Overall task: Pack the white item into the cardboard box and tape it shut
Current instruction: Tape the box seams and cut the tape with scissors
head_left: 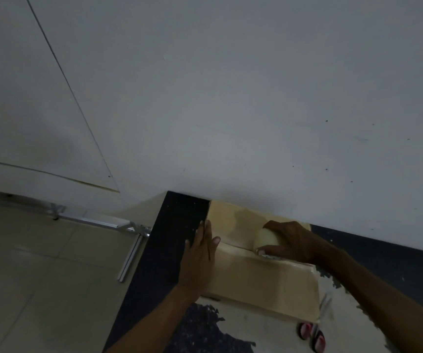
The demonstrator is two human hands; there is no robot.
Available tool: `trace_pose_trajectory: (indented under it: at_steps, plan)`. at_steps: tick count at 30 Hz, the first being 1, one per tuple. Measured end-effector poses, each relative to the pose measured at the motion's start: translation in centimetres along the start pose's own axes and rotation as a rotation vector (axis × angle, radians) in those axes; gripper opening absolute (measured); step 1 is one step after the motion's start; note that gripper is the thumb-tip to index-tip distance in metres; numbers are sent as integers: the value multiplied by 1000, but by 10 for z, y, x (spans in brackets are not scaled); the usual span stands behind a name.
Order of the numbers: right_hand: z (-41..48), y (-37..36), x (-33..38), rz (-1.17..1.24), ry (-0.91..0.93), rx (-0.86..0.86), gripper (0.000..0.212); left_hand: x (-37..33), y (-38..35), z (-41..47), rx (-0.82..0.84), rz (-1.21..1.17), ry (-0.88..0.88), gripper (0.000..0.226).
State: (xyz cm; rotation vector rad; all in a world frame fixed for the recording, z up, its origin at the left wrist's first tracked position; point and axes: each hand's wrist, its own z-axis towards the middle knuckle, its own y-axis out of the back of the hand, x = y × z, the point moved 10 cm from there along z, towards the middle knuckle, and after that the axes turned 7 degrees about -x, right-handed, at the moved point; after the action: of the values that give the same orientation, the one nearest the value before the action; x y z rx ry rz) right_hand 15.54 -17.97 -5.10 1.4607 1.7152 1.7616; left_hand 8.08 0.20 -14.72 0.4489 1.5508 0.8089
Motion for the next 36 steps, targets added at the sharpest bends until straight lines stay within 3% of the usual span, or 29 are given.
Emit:
trace_pose_trajectory:
  at_steps: [4,8,15,22,26,31,34,36]
  plan:
    - [-5,3,-11,-20,-8,14,61,5,-5,1,2,5,11,84]
    - [-12,10,-28,-78,11,11,57,4,-4,1,37,-89,55,65]
    - [-17,5,-34,-126,73,66,53,5,-3,0,30,-67,56,69]
    - [-29,12,-46,-46,15,78,48,4,-4,-2,75,-123,110,58]
    - [-39,23,-79,-329,-97,115,74,5,-4,-2,77,-186,125,56]
    - [-56,31,-98,-384,-188,186,78,5,-3,-3,72,-165,127,56]
    - [-83,44,-123,-451,-222,195,99,0,-3,-1,79,-134,97,57]
    - [-100,43,-137,-419,-281,181,105,-1,-1,0,35,35,21,61]
